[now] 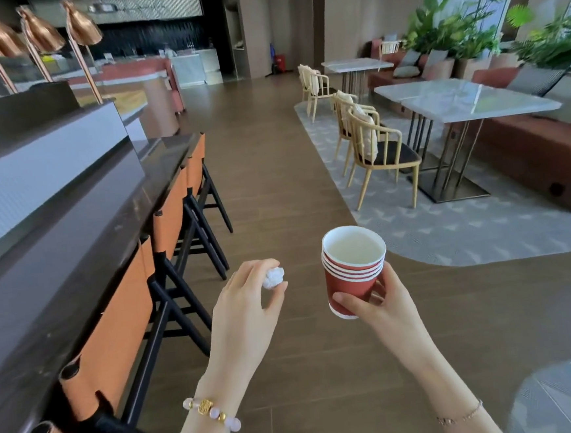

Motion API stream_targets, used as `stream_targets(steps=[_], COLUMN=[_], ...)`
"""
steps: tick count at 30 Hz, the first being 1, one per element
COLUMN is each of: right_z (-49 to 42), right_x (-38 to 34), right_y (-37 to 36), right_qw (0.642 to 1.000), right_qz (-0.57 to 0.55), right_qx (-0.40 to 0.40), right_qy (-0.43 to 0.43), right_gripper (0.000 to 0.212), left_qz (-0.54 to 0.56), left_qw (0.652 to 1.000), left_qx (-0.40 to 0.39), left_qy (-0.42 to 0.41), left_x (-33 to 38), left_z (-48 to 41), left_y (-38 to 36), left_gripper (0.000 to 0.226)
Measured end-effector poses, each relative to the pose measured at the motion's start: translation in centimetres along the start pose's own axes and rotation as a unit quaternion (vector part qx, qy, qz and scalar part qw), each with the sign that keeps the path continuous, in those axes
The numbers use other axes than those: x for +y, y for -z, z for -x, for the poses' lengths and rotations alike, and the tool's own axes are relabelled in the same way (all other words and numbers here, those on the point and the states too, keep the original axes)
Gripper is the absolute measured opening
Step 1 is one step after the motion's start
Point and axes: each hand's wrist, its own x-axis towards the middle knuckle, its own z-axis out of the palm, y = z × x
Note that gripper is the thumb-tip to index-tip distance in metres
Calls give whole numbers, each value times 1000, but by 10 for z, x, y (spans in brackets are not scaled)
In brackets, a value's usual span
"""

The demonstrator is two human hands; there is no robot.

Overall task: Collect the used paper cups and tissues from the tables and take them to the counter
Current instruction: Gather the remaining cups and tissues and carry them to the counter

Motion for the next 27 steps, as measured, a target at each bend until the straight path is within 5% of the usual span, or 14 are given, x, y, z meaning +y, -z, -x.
stream_targets(steps=[27], right_z=[-502], right_x=[64], right_y=[-76], right_qw=[998], right_qz=[43], right_qx=[24], right_qy=[-25], right_gripper=[66], left_qz=[60], left_qw=[998], left_qx=[-8], left_qy=[7], left_x=[-230], left_z=[-425], left_y=[-217], left_gripper=[24])
